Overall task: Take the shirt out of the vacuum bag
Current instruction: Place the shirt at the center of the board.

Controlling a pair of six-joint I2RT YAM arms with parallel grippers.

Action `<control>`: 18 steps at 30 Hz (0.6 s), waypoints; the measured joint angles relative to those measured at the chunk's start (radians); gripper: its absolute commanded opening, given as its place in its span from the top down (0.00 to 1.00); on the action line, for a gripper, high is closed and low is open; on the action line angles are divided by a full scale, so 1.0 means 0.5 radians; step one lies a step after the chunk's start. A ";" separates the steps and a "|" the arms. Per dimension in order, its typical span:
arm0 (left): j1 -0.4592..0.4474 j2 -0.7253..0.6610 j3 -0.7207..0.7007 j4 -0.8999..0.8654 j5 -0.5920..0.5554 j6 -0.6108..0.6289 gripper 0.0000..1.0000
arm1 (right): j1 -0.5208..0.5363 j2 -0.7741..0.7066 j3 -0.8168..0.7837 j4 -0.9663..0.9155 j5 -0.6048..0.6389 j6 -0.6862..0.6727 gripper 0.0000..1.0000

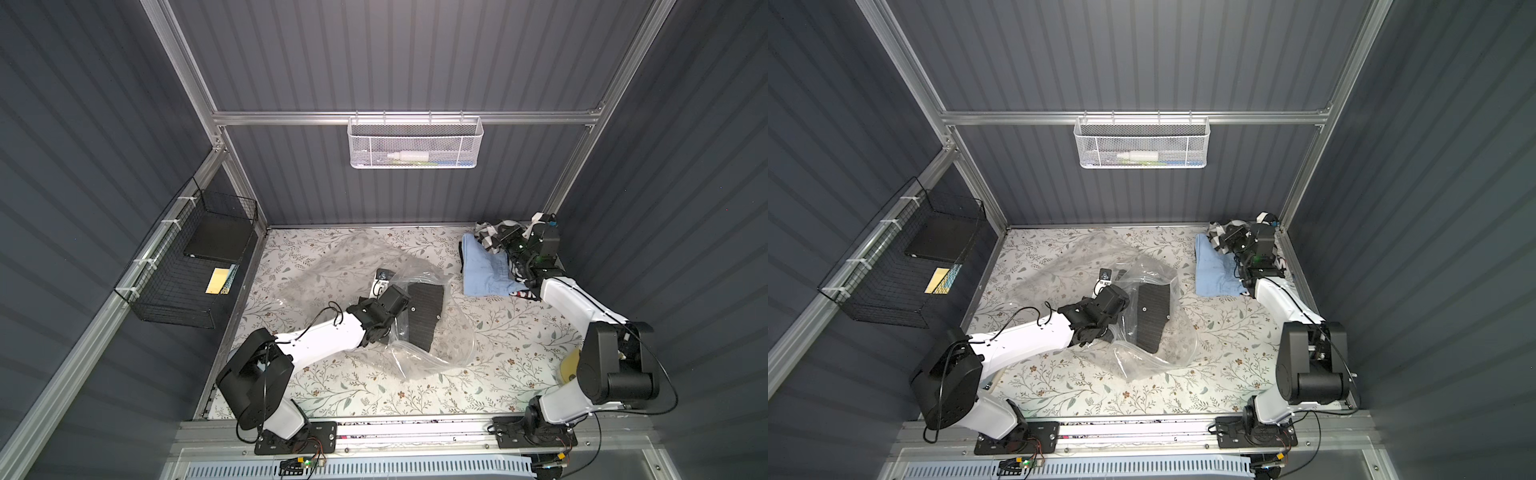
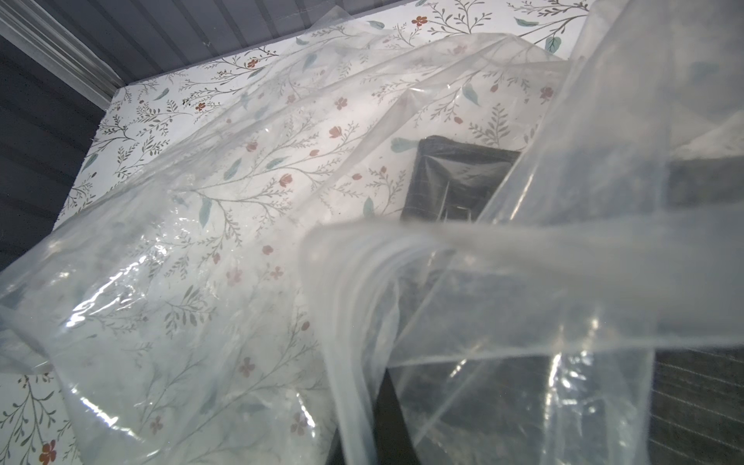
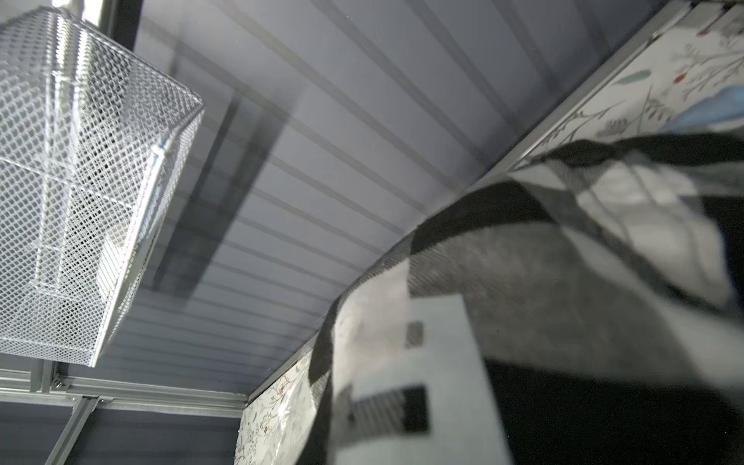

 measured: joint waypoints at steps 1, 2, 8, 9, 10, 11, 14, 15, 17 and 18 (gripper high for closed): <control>0.000 0.000 0.000 0.000 0.000 0.000 1.00 | 0.005 0.009 -0.075 0.066 -0.014 0.027 1.00; 0.000 0.000 0.001 0.000 0.000 0.000 1.00 | 0.009 0.012 -0.135 0.119 -0.023 0.053 1.00; 0.000 0.000 0.003 -0.001 -0.001 0.007 1.00 | 0.016 0.056 -0.356 0.388 -0.082 0.240 1.00; 0.000 0.000 0.004 -0.001 -0.001 0.008 1.00 | 0.016 0.056 -0.353 0.416 -0.091 0.267 1.00; 0.000 0.000 0.005 -0.001 -0.001 0.008 1.00 | 0.016 0.056 -0.349 0.447 -0.098 0.291 1.00; 0.000 0.000 0.005 -0.001 -0.001 0.009 1.00 | 0.016 0.056 -0.336 0.464 -0.101 0.317 1.00; 0.000 0.000 0.006 -0.001 -0.001 0.015 1.00 | 0.011 0.056 -0.287 0.524 -0.122 0.420 1.00; 0.000 0.001 0.006 -0.001 -0.001 0.015 1.00 | 0.004 0.056 -0.278 0.565 -0.141 0.461 1.00; 0.000 0.001 0.006 -0.001 -0.001 0.015 1.00 | -0.003 0.056 -0.276 0.642 -0.174 0.537 1.00; 0.000 0.001 0.006 -0.001 -0.001 0.015 1.00 | -0.007 0.056 -0.276 0.673 -0.195 0.581 1.00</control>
